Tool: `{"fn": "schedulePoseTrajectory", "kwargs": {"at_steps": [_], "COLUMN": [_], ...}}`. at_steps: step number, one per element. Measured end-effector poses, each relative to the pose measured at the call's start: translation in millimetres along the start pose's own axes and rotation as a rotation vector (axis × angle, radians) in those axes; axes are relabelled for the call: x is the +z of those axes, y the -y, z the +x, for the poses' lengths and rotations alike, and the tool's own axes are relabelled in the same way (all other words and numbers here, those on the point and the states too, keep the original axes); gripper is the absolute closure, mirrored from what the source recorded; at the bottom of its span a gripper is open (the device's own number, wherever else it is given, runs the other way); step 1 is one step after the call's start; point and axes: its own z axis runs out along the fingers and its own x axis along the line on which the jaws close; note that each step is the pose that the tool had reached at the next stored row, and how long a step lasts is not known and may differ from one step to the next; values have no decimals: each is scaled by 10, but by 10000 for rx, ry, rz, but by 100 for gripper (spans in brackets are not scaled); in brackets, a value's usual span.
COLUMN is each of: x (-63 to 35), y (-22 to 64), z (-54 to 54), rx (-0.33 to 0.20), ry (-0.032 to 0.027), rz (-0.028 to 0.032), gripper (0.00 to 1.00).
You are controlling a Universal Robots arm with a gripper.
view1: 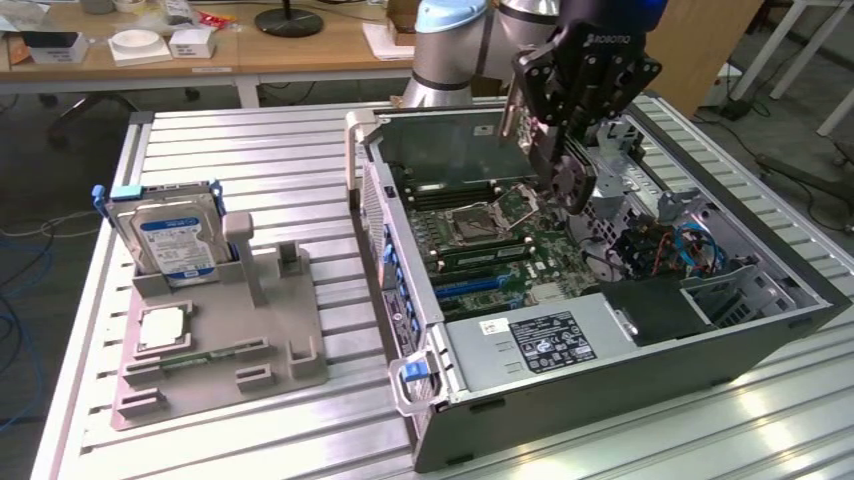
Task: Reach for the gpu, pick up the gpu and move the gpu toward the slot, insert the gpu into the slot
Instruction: 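Pick up the gpu and move the gpu toward the slot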
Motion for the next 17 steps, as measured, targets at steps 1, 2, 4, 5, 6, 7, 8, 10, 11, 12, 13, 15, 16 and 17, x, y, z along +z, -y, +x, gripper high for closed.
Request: {"fn": "schedulePoseTrajectory", "kwargs": {"at_steps": [1,2,4,5,6,7,8,10,11,12,13,15,16,17], "x": [3,4,9,11,14,16,18,22,24,25,25,25,26,26], "y": [0,0,-1,-1,-1,-1,-1,-1,-1,-1,-1,-1,-2,-2], "z": [-16,-31,-66,-84,-100,-119,-142,-189,-205,-220,-226,-226,-226,-226], "rx": [0,-1,-1,-1,-1,-1,0,0,-1,-1,-2,-1,0,-1], "ry": [1,0,0,0,0,1,0,1,2,1,1,1,1,1], "rz": [-1,0,1,1,0,0,0,0,-1,0,2,2,1,1], "gripper": [74,74,74,74,74,74,74,74,74,74,74,74,74,74]}}
